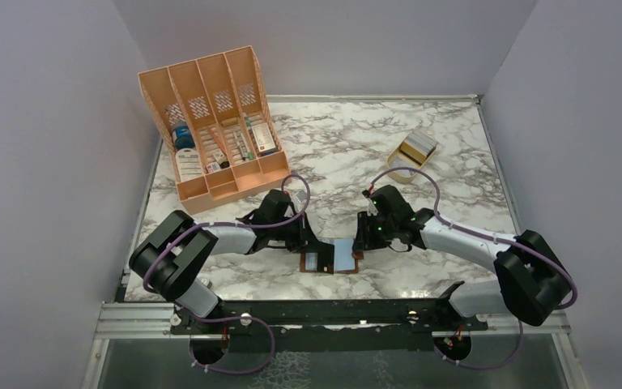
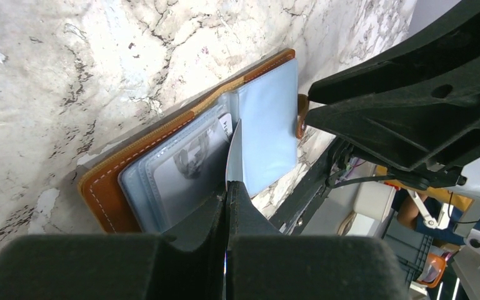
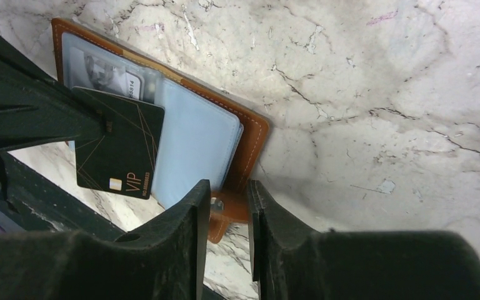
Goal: Put the credit cards into the card holder
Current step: Insert the credit card into the card holder.
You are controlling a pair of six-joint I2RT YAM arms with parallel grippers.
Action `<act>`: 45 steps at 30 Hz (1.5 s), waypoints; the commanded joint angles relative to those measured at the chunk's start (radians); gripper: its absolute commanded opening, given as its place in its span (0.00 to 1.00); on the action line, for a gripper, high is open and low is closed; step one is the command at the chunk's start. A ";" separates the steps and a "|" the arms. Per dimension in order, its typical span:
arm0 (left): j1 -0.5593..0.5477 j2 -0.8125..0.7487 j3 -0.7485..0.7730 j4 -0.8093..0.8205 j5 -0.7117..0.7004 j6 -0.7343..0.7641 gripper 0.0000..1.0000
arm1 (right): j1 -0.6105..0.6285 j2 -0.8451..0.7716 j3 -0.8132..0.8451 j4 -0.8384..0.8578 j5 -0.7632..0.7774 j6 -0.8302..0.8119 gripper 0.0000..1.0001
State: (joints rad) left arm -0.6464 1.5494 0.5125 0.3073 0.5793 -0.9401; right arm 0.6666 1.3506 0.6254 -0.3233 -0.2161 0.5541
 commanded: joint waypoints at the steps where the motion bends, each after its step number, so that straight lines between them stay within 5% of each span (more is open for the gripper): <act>1: -0.004 0.027 0.015 0.002 -0.053 0.041 0.00 | 0.007 -0.029 0.019 -0.040 0.028 0.007 0.31; 9: -0.006 0.033 0.023 0.003 -0.069 0.049 0.00 | 0.007 0.007 -0.016 0.006 0.002 0.012 0.37; 23: -0.008 0.048 0.024 0.004 -0.108 0.009 0.00 | 0.007 0.029 -0.044 0.027 0.001 0.007 0.19; 45: -0.041 0.069 0.038 0.059 -0.120 0.022 0.00 | 0.006 0.031 -0.064 0.060 0.003 0.023 0.17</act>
State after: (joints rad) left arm -0.6666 1.5940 0.5331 0.3519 0.5224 -0.9436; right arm 0.6666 1.3762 0.5877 -0.2825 -0.2188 0.5674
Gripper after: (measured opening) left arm 0.011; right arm 0.168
